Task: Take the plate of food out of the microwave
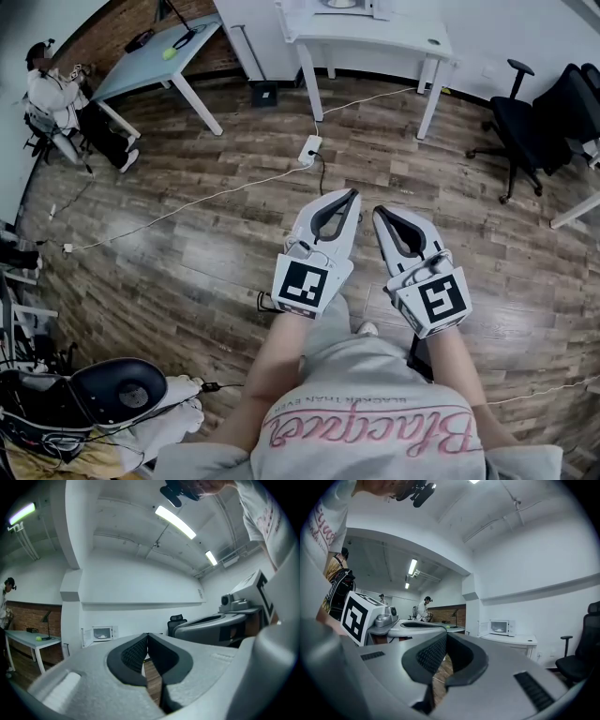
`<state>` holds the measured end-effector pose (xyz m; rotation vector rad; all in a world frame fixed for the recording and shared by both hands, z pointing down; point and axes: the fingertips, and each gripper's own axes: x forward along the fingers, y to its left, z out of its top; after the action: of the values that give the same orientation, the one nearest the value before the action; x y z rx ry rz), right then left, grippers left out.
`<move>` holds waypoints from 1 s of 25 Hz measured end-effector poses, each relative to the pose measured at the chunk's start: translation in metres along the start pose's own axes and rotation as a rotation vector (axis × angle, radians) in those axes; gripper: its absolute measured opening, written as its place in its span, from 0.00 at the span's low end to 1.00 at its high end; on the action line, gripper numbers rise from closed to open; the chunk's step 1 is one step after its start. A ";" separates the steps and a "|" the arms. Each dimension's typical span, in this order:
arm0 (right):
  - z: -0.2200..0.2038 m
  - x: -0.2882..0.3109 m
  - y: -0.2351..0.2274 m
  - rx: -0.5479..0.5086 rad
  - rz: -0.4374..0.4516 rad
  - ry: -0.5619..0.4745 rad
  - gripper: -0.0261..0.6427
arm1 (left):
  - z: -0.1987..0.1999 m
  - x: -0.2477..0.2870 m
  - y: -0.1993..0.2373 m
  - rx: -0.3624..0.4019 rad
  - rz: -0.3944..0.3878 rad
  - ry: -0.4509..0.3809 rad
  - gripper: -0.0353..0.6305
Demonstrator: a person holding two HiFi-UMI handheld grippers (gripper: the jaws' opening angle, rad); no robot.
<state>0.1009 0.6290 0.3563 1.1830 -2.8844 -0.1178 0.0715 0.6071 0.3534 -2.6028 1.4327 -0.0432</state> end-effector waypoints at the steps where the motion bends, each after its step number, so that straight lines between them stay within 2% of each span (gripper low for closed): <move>1: 0.001 0.004 0.000 0.007 -0.008 -0.006 0.06 | 0.000 0.000 0.005 -0.008 -0.004 -0.014 0.06; 3: 0.005 0.013 -0.003 0.017 -0.021 -0.032 0.06 | 0.000 0.003 0.014 -0.011 -0.012 -0.033 0.06; 7: 0.011 0.037 -0.006 0.036 0.010 -0.085 0.06 | -0.005 0.014 0.036 0.012 -0.009 -0.023 0.06; 10: 0.017 0.060 -0.010 0.034 0.012 -0.102 0.06 | -0.008 0.022 0.062 -0.010 0.004 -0.021 0.06; 14: 0.017 0.090 -0.014 -0.035 0.013 -0.066 0.06 | -0.012 0.036 0.092 -0.038 -0.007 -0.031 0.06; 18: 0.017 0.118 -0.021 -0.061 0.024 -0.043 0.06 | -0.016 0.052 0.112 -0.067 -0.065 -0.018 0.06; 23: 0.006 0.164 -0.040 0.056 -0.015 -0.003 0.06 | -0.022 0.073 0.141 -0.034 -0.103 -0.012 0.06; 25: 0.004 0.181 -0.040 0.041 -0.021 0.016 0.06 | -0.022 0.078 0.156 -0.056 -0.105 -0.034 0.06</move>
<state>-0.0003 0.4736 0.3472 1.2149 -2.8750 -0.0498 -0.0196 0.4570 0.3458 -2.7085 1.3030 0.0281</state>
